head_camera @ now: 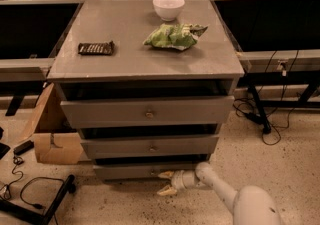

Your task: Close bottom drawer

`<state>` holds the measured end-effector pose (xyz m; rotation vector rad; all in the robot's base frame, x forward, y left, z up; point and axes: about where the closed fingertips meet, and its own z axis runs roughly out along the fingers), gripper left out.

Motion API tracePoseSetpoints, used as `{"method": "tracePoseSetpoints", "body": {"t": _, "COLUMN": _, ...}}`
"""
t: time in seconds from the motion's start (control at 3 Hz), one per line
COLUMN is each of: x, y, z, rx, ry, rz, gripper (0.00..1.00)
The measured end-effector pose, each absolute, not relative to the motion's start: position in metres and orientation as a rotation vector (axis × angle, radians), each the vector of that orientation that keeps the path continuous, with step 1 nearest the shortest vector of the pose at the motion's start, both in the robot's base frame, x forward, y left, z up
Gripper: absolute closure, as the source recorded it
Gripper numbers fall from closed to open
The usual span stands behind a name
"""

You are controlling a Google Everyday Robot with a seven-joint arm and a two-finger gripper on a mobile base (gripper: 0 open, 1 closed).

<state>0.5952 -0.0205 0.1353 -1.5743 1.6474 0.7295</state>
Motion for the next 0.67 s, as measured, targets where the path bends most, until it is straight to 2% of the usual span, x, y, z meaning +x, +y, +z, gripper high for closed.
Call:
{"method": "tracePoseSetpoints", "body": {"t": 0.33, "x": 0.57, "y": -0.039, "z": 0.137, "rx": -1.598, "ry": 1.694, "rz": 0.71, "gripper": 0.72}}
{"method": "tracePoseSetpoints", "body": {"t": 0.67, "x": 0.541, "y": -0.041, "z": 0.145, "rx": -1.675, "ry": 1.704, "rz": 0.717, "gripper": 0.95}}
